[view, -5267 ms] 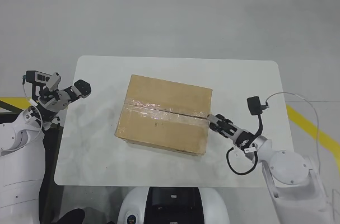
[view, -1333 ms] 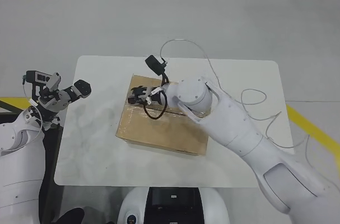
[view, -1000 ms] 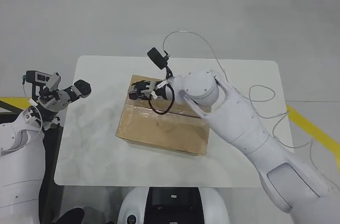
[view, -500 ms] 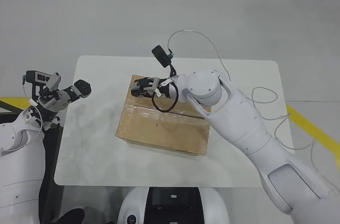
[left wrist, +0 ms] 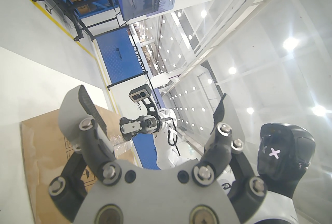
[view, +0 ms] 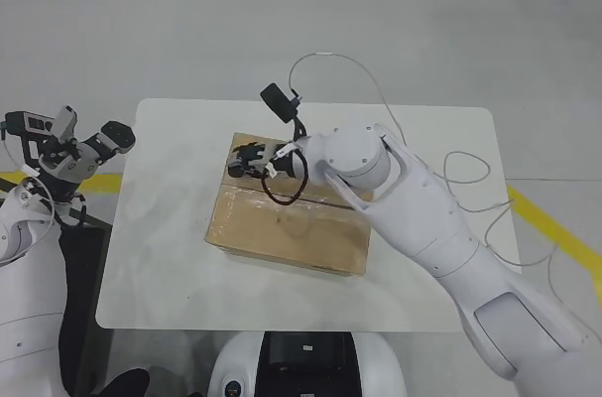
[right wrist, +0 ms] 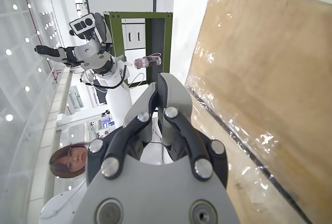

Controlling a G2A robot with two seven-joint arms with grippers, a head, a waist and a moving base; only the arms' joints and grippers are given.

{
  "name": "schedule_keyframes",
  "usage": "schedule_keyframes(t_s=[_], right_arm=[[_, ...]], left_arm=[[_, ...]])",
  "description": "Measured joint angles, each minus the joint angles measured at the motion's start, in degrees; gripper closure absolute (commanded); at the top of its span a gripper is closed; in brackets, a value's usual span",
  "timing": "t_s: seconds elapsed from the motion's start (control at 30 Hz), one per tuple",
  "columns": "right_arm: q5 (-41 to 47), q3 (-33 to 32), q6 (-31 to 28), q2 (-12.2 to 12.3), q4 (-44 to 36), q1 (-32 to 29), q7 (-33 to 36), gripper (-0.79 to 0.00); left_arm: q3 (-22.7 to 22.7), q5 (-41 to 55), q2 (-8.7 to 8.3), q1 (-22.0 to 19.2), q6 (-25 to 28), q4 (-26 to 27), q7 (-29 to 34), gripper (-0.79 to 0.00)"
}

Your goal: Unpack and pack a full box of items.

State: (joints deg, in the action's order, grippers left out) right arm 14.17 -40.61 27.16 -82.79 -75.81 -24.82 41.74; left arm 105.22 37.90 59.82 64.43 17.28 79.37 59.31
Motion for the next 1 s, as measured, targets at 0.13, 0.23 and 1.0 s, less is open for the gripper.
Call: schedule_keyframes(t_s=[0.13,0.23,1.0], right_arm=[[0.08,0.89,2.4,-0.5,-0.81,-0.59,-0.89,0.0],[-0.16,1.96,3.98,-0.99,-1.59,-0.89,-1.47,0.0],[-5.93,-0.54,17.57,0.55,-10.03,-7.56,-1.61,0.0]], left_arm=[[0.09,-0.24,-0.1,0.88,0.65,0.02,-0.14,-0.785],[0.12,-0.25,-0.1,0.89,0.66,0.02,-0.19,-0.785],[0.11,-0.24,-0.1,0.88,0.64,0.02,-0.18,-0.785]])
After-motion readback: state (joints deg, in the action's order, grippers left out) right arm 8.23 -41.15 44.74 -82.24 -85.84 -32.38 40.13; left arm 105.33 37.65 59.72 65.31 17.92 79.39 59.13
